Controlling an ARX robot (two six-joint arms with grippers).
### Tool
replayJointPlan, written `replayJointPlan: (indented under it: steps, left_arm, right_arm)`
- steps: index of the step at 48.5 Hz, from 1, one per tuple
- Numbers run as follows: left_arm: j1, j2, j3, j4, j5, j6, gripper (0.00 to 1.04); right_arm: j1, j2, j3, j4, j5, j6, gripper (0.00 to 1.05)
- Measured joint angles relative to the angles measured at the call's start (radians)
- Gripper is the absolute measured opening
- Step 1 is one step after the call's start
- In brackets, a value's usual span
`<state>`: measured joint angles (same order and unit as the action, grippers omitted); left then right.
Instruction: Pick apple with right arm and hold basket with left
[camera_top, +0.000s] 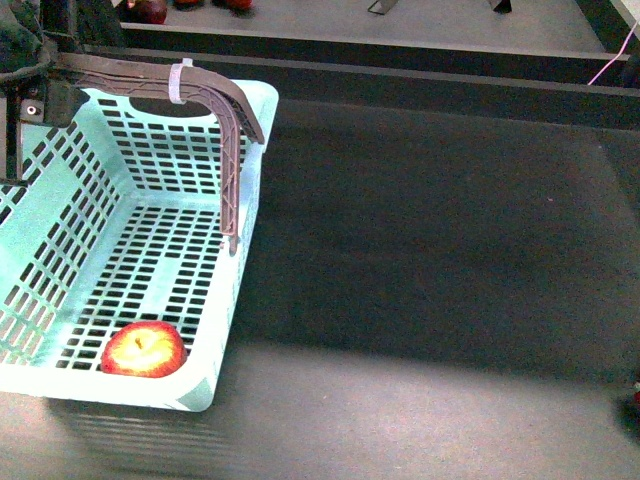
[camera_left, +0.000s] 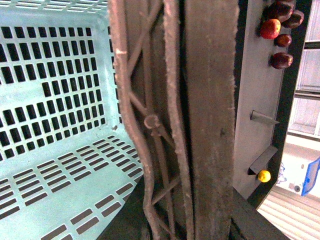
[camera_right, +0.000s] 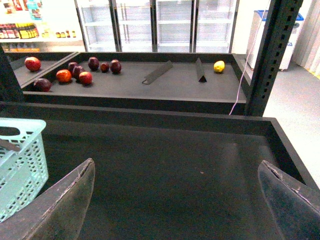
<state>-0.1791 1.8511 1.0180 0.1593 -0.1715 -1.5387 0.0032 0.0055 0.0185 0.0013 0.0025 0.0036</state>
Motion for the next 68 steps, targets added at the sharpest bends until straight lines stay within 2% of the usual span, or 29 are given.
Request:
replayJointPlan:
  steps: [20, 38, 39, 47, 55, 68]
  left_arm:
    - [-0.011, -0.001, 0.0, 0.003, 0.011, -0.005, 0.19]
    - [-0.013, -0.021, 0.002, 0.005, 0.007, -0.004, 0.98]
    - [-0.013, -0.021, 0.003, 0.005, 0.007, -0.003, 1.0]
    - [-0.013, -0.021, 0.003, 0.005, 0.007, -0.004, 0.98]
    - [-0.025, -0.074, -0.027, 0.027, -0.038, -0.004, 0.98]
    - [-0.07, -0.285, -0.146, -0.09, -0.089, -0.035, 0.98]
  right_arm:
    - [0.0, 0.0, 0.0, 0.0, 0.0, 0.0, 0.96]
    - [0.0, 0.0, 0.0, 0.0, 0.0, 0.0, 0.96]
    - [0.0, 0.0, 0.0, 0.0, 0.0, 0.0, 0.96]
    - [0.0, 0.0, 0.0, 0.0, 0.0, 0.0, 0.96]
    - [0.0, 0.0, 0.0, 0.0, 0.0, 0.0, 0.96]
    - [0.0, 0.0, 0.0, 0.0, 0.0, 0.0, 0.96]
